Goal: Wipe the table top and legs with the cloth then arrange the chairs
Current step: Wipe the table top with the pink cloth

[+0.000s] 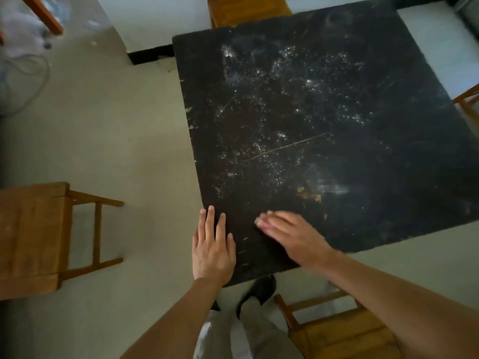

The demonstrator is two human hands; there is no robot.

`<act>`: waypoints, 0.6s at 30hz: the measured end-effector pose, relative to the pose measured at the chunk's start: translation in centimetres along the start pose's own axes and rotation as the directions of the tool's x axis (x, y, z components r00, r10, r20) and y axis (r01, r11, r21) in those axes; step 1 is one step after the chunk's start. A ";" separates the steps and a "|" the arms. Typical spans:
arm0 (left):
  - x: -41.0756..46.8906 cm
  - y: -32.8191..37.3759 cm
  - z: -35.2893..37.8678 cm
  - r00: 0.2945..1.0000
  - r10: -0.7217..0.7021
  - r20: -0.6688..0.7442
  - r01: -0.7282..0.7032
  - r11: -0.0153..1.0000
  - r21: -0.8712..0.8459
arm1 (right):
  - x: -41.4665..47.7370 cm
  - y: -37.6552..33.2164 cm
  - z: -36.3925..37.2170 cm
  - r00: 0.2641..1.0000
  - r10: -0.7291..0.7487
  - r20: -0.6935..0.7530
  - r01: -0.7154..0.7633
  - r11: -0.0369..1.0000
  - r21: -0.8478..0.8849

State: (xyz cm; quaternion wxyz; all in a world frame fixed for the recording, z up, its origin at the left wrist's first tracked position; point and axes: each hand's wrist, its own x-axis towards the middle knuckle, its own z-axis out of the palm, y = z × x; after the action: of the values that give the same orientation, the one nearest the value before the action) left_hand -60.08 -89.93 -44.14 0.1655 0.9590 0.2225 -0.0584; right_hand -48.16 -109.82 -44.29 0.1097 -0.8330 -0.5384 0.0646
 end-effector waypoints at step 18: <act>0.2 -0.5 0.6 1.000 -0.016 -0.027 0.014 0.997 -0.082 | 9.6 7.3 -3.3 0.918 0.339 -0.205 -0.300 0.933 0.201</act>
State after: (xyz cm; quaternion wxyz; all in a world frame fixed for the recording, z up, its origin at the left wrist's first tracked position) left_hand -60.15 -89.68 -44.85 0.2011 0.9504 0.2342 -0.0374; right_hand -37.01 -104.31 -42.84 0.2295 -0.8996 -0.3707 0.0266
